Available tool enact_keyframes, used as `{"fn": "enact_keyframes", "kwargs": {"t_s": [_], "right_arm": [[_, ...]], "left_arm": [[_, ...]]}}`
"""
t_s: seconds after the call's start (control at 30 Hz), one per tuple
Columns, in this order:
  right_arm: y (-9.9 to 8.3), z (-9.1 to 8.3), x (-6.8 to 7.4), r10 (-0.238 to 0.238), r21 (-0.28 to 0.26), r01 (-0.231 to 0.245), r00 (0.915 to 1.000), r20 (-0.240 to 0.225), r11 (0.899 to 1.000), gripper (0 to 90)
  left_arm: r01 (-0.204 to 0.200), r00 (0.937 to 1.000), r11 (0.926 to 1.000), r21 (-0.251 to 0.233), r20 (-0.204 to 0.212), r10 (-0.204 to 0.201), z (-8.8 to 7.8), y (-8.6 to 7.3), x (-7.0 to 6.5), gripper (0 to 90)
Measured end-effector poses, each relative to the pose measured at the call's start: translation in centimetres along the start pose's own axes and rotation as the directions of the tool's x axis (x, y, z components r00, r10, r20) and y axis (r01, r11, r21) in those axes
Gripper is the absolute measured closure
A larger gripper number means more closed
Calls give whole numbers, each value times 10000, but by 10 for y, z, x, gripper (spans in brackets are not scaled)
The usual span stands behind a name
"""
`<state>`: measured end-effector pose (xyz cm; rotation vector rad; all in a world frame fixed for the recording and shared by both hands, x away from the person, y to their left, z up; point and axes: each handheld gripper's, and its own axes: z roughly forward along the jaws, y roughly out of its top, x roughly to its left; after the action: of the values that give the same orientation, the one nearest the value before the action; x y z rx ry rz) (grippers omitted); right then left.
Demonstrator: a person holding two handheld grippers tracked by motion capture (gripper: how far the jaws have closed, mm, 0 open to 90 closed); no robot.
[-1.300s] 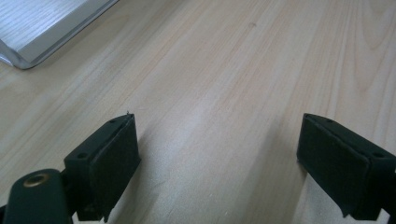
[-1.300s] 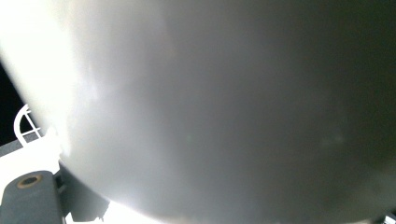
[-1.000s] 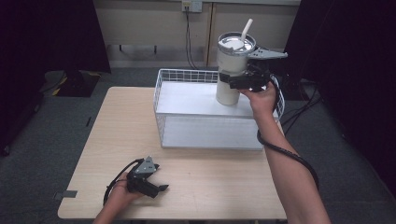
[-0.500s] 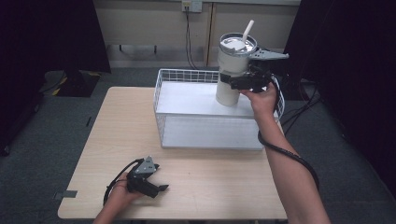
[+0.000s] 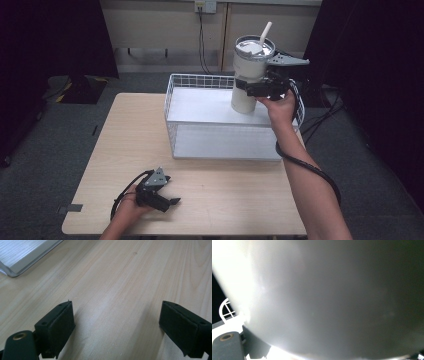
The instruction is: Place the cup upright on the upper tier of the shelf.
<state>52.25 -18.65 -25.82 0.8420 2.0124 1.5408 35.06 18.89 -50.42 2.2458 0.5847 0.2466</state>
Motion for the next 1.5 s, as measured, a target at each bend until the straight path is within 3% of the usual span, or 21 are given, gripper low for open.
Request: {"fn": "enact_keyframes", "kwargs": {"t_s": [0.83, 1.1, 1.5], "right_arm": [[-10, 0, 3, 38, -617, -27, 9998, 176, 9981, 90], [-13, -1, 3, -127, -316, 134, 9997, 201, 9994, 90], [-19, -6, 1, 126, 64, -126, 9999, 64, 9999, 84]], "left_arm": [[-40, 10000, 10000, 33, -44, 40, -1, 0, 0, 126], [-28, 10000, 10000, 35, -48, 28, -1, -1, 0, 126], [-26, 10000, 10000, 34, -50, 26, -1, -1, 0, 126]]}}
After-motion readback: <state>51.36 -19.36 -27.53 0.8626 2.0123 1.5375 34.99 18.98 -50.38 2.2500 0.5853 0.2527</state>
